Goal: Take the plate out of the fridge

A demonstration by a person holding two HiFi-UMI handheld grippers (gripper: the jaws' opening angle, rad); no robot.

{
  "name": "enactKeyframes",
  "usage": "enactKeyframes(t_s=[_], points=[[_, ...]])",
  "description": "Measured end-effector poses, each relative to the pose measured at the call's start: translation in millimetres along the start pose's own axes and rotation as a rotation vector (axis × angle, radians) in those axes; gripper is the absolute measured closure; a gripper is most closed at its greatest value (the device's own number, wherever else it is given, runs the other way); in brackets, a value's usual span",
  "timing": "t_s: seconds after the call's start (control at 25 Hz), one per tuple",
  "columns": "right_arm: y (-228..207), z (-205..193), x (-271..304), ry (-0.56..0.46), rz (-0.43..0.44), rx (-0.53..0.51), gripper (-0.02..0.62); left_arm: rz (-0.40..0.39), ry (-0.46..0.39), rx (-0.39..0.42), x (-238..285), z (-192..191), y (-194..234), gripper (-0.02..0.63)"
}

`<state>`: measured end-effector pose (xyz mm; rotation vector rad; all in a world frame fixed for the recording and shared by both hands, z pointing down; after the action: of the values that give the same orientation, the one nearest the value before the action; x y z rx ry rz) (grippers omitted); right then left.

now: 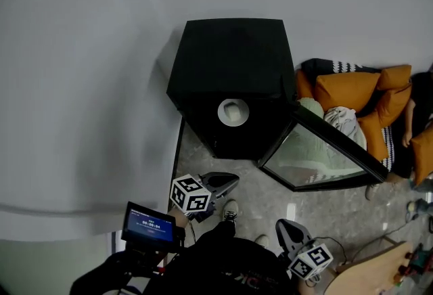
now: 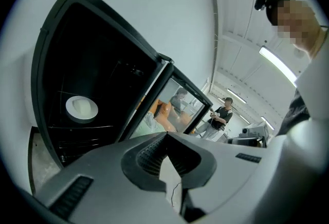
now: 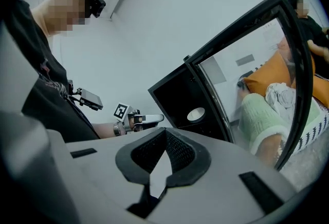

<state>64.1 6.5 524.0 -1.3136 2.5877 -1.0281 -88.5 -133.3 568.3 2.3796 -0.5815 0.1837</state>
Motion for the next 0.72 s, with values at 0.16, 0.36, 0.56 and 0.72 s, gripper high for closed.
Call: enactKeyframes(t_s=[0.16,0.36,0.56,0.72], points=[[-2.2,3.0,14.9,-0.008,-0.046,0.017,0.591,0.062,-0.035,-0.090,3.5,11.1,50.8,0.607],[-1.8,7.5,21.6,-0.045,-0.117,0.073,0.589,0.161,-0.110,-0.271,9.7,19.3,115.8,0.607],[-5.2,5.3,23.0,-0.079,-0.178,0.115,0.589,0.282,-0.198,-0.460,14.6,16.1,179.3,0.607],[-9.0,-0.2,23.2,-0.068,-0.219,0.137,0.589,0.355,-0.306,-0.706,20.9,10.8,224.7,0.607]])
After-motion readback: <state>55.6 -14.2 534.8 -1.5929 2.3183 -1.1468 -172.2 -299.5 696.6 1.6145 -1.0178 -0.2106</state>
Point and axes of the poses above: the fingertips, and each gripper's own axes: x forward along the fingers, y to its left, z out of its top, the point moved 2 cm from there along -x, backward along the fingers, and after that the axes turned 6 degrees about -y, right-handed, at the moved point
